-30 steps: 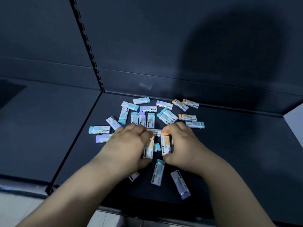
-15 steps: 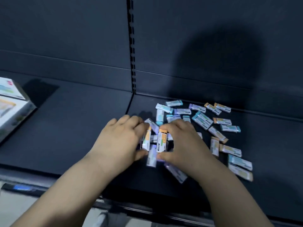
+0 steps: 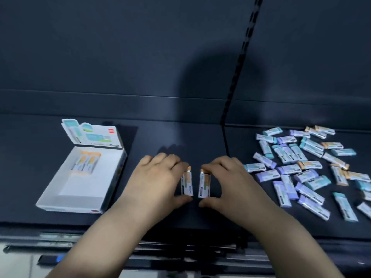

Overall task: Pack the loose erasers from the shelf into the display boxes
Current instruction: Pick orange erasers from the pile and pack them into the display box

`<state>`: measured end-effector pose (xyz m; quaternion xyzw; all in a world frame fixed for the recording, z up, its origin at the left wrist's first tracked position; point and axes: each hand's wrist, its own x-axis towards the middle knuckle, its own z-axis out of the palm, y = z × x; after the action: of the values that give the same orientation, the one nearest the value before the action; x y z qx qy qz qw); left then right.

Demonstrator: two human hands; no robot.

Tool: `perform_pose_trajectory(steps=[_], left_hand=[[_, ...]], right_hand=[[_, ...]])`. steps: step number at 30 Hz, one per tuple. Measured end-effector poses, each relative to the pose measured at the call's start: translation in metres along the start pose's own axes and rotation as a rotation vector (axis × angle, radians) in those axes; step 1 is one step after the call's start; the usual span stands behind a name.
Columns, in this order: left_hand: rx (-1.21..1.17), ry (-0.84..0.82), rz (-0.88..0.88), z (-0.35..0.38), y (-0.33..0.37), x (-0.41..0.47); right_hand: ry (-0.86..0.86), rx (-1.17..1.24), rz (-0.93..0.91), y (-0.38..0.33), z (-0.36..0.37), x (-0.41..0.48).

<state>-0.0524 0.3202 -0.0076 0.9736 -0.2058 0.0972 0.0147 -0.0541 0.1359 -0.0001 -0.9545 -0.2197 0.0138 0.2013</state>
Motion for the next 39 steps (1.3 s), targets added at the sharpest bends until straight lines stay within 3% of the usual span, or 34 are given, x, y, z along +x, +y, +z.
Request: perform_pose_trajectory(steps=[14, 23, 29, 39], left_hand=[[0.006, 0.03, -0.128, -0.01, -0.035, -0.029], [0.039, -0.025, -0.274, -0.015, -0.126, -0.067], [-0.047, 0.009, -0.184, -0.006, -0.182, -0.071], [-0.16, -0.073, 0.014, 0.007, -0.209, -0.056]], right_hand=[[-0.069, 0.128, -0.093, -0.033, 0.012, 0.036], [0.006, 0.125, -0.083, -0.09, 0.039, 0.061], [0.068, 0.057, -0.067, -0.14, 0.06, 0.088], [0.03, -0.062, 0.023, -0.172, 0.087, 0.129]])
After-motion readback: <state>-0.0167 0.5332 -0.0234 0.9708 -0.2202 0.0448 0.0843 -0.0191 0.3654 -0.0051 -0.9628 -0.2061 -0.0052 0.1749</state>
